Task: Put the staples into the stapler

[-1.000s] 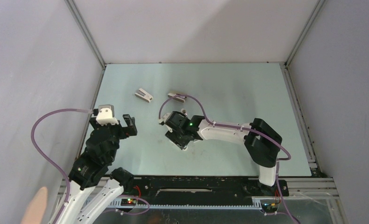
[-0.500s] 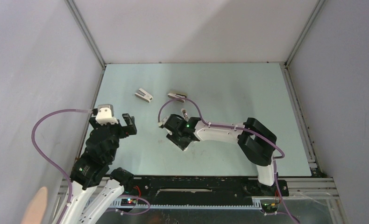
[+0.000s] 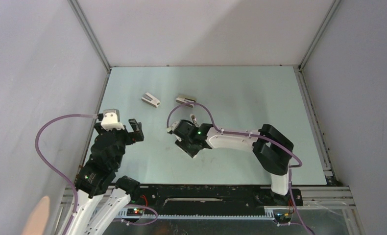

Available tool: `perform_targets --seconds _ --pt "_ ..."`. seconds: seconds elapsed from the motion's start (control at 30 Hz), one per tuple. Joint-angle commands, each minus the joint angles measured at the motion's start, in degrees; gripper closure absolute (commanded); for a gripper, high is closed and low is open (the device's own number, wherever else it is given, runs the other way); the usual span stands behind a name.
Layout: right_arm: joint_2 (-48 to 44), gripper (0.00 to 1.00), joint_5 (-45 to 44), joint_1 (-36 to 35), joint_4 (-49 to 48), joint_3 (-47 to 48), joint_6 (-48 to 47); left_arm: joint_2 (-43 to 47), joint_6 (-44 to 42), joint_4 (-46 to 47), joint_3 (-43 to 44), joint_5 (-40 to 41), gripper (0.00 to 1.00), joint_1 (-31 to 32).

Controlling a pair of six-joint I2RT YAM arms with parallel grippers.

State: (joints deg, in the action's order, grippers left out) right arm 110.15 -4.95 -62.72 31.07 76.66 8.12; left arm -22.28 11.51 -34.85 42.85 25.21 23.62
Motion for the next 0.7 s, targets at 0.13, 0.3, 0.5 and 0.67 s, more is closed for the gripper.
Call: perform_targets --seconds 0.13,0.3,0.5,0.67 --pt "-12.3 0.86 -1.1 4.5 0.7 1.7 -0.2 0.0 -0.5 1.5 0.0 -1.0 0.00 -1.1" --pt "-16.9 0.86 -4.7 13.1 4.5 1.7 -0.6 0.0 -0.4 1.6 0.0 -1.1 0.00 -1.3" --pt "-16.3 0.85 -6.3 28.3 3.9 -1.0 -0.2 0.1 -0.4 1.4 -0.1 -1.2 0.00 -1.6" --pt "-11.9 0.83 -4.9 37.3 -0.2 -2.9 -0.6 0.1 -0.4 1.5 0.0 -1.4 0.00 -1.7"
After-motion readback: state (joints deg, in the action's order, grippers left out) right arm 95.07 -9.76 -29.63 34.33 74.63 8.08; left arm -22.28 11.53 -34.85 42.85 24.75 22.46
